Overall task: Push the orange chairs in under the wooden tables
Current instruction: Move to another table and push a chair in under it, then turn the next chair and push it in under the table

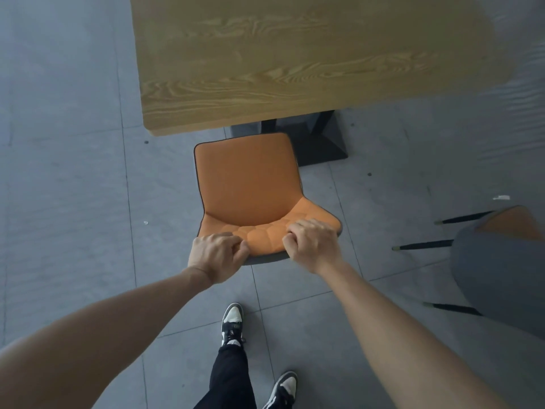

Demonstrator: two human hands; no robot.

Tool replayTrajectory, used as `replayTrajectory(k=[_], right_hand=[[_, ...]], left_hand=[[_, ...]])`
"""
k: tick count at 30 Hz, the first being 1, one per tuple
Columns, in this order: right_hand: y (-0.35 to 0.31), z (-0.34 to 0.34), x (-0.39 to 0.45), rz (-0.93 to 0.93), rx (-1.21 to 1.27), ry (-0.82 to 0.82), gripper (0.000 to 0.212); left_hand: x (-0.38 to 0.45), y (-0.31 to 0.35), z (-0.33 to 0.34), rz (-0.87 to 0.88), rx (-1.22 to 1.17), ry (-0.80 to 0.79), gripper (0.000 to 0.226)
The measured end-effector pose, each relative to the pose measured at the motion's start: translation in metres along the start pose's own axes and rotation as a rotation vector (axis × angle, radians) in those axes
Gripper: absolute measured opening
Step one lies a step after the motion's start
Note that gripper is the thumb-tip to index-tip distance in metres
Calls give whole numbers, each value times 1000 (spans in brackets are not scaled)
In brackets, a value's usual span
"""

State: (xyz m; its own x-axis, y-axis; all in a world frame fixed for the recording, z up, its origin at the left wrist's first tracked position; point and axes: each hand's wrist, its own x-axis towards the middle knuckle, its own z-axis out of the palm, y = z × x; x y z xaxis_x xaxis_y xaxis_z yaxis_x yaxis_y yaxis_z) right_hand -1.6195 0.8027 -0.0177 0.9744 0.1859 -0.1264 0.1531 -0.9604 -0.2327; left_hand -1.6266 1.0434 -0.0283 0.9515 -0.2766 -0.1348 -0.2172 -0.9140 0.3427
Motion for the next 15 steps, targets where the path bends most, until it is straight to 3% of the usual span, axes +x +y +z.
replayTrajectory(k=[5,8,11,13,15], right_hand=[[8,-10,-22,-23,112,-18,45],[25,-18,-51,-70,181,-23,42],[55,-30,-81,-111,199,-124,55],[83,-42,-105,2,225,-241,53],[123,-57,-135,196,242,-366,51]], left_hand=[[2,14,-13,-140,52,-230,48],[3,24,-16,-235,27,-327,41],[7,53,-16,-274,103,-381,29],[13,95,-11,-298,218,-440,25],[15,150,-5,-312,350,-458,55]])
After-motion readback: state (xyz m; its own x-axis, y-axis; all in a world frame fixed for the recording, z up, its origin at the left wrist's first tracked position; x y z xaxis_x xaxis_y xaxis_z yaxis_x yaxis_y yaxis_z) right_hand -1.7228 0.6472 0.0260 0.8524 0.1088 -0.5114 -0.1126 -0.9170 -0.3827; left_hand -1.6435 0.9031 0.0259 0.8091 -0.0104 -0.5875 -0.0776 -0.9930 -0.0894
